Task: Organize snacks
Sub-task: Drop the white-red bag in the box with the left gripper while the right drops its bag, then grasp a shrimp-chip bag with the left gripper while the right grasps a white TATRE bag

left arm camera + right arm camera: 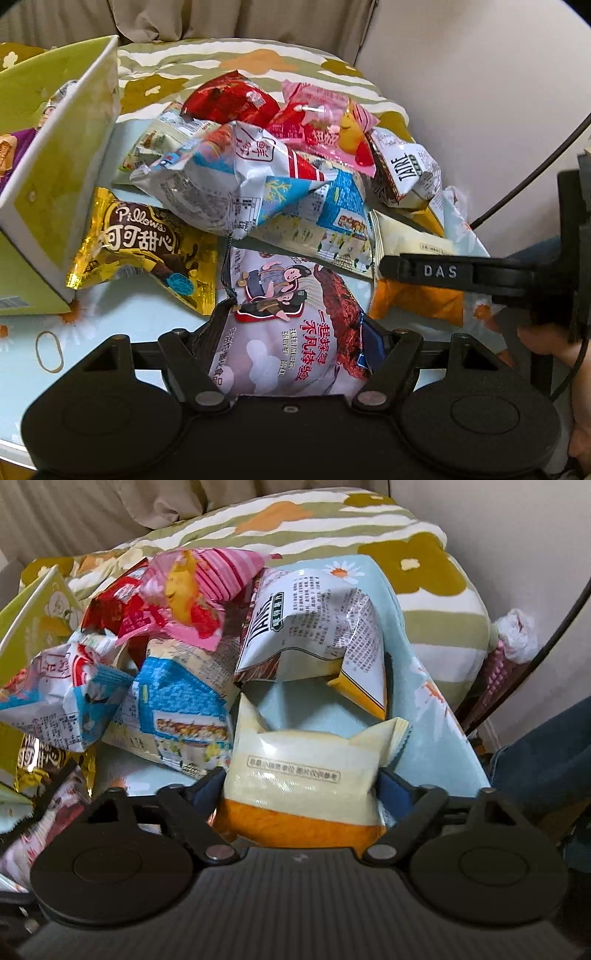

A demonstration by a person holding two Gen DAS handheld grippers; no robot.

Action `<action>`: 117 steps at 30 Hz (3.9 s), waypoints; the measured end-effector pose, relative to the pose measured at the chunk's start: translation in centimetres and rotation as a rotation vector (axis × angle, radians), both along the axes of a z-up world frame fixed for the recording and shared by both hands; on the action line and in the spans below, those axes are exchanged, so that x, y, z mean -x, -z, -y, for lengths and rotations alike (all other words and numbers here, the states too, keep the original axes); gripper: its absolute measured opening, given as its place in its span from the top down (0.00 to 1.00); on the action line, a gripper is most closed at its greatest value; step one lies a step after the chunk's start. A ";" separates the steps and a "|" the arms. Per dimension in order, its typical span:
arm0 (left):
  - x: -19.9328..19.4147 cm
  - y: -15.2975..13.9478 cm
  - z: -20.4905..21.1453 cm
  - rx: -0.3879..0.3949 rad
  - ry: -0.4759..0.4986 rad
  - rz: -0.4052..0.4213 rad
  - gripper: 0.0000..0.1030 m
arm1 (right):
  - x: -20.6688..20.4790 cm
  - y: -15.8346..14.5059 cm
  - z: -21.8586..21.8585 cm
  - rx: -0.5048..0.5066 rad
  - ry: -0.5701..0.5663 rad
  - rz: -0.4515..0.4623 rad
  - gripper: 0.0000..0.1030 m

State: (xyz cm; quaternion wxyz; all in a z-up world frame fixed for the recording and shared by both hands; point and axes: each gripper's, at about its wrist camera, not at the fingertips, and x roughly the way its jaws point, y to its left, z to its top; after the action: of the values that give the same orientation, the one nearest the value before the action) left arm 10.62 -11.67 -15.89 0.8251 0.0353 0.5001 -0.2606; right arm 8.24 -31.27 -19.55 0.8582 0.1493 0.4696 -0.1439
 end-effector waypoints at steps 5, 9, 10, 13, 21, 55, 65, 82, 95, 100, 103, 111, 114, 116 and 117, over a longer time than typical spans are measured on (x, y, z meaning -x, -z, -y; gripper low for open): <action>0.4 -1.2 -0.3 0.012 -0.012 0.016 0.25 | 0.8 -0.7 0.3 -0.030 0.001 0.019 0.11; 0.9 -2.7 -0.6 0.027 -0.022 0.036 0.25 | 1.8 -2.1 0.5 -0.037 -0.006 0.040 0.11; 1.0 -3.1 -0.7 0.032 -0.026 0.042 0.25 | 2.0 -2.6 0.4 -0.039 -0.009 0.047 0.11; 1.5 -4.7 -1.1 0.048 -0.038 0.064 0.25 | 2.7 -4.2 0.4 -0.039 -0.027 0.076 0.11; 1.8 -10.4 -4.5 0.077 -0.134 0.182 0.25 | 2.4 -9.9 -1.5 -0.028 -0.118 0.188 0.11; -14.2 -8.0 -26.9 0.028 -0.288 0.203 0.00 | -15.4 -14.5 -27.9 -0.028 -0.296 0.240 0.11; -13.4 -8.1 -28.1 -0.058 -0.297 0.243 0.00 | -16.5 -13.2 -28.2 -0.050 -0.294 0.198 0.11; -13.1 -9.2 -29.0 -0.121 -0.389 0.258 0.00 | -19.6 -11.0 -29.4 -0.118 -0.421 0.153 0.00; -11.7 -10.3 -29.0 -0.112 -0.384 0.274 0.00 | -16.7 -12.1 -29.7 -0.060 -0.436 0.210 0.00; -10.8 -11.7 -28.7 -0.098 -0.363 0.307 0.00 | -15.1 -13.9 -29.4 -0.030 -0.427 0.248 0.00; -10.3 -12.6 -28.4 -0.085 -0.339 0.324 0.00 | -13.9 -15.1 -29.0 -0.021 -0.406 0.267 0.00; -9.4 -14.4 -25.5 -0.035 -0.201 0.355 0.00 | -10.0 -18.2 -26.6 0.025 -0.304 0.304 0.00; -8.9 -14.9 -23.5 -0.018 -0.139 0.368 0.00 | -8.3 -19.3 -25.1 0.047 -0.256 0.319 0.00; -8.6 -15.0 -22.0 -0.008 -0.099 0.376 0.00 | -7.1 -19.9 -23.8 0.067 -0.228 0.327 0.00; -8.4 -15.0 -21.0 -0.005 -0.076 0.380 0.00 | -6.6 -20.2 -23.1 0.076 -0.215 0.331 0.00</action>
State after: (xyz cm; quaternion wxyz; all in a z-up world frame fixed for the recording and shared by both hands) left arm 18.99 9.34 -0.87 0.9138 0.0671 0.3370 -0.2166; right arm 14.87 -8.15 0.61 0.9390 0.0875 0.3298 -0.0423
